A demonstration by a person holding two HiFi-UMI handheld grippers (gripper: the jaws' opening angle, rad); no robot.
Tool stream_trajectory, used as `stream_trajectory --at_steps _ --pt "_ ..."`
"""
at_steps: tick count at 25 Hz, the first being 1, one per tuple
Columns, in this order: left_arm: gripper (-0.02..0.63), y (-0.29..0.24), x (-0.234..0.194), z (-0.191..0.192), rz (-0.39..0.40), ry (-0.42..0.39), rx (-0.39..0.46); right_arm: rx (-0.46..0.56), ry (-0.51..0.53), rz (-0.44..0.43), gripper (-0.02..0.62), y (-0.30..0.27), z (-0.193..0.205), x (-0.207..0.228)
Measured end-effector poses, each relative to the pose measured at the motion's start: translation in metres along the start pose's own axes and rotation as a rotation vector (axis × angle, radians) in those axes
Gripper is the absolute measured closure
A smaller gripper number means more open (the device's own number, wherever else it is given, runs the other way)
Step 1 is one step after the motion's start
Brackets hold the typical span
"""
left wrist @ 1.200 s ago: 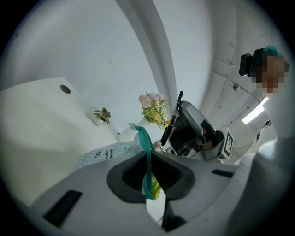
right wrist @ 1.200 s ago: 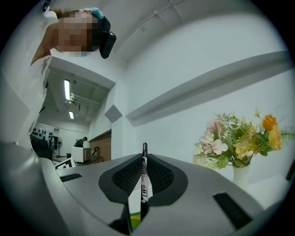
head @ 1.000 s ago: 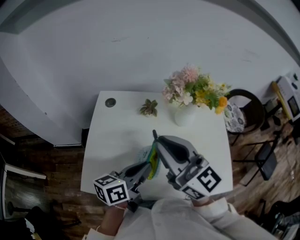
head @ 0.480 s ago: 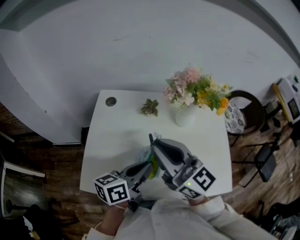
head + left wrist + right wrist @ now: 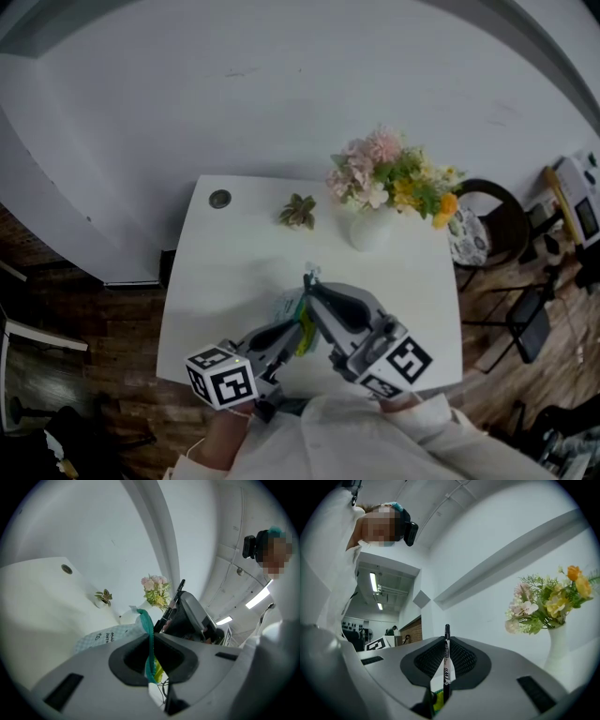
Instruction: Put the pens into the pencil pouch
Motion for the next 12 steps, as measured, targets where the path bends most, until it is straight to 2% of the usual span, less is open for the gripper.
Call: stream_trajectory --at_steps 12 --pt "0.578 0.001 0.005 -0.003 -0.008 -0.03 0.003 -0.02 -0.026 -0.003 0.561 0.015 0.008 0.0"
Point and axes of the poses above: the fingertips, and each gripper's own axes: y backward along the fingers, x to its right, z out of its underside, the point moved 10 cm from there along y, backward along the fingers
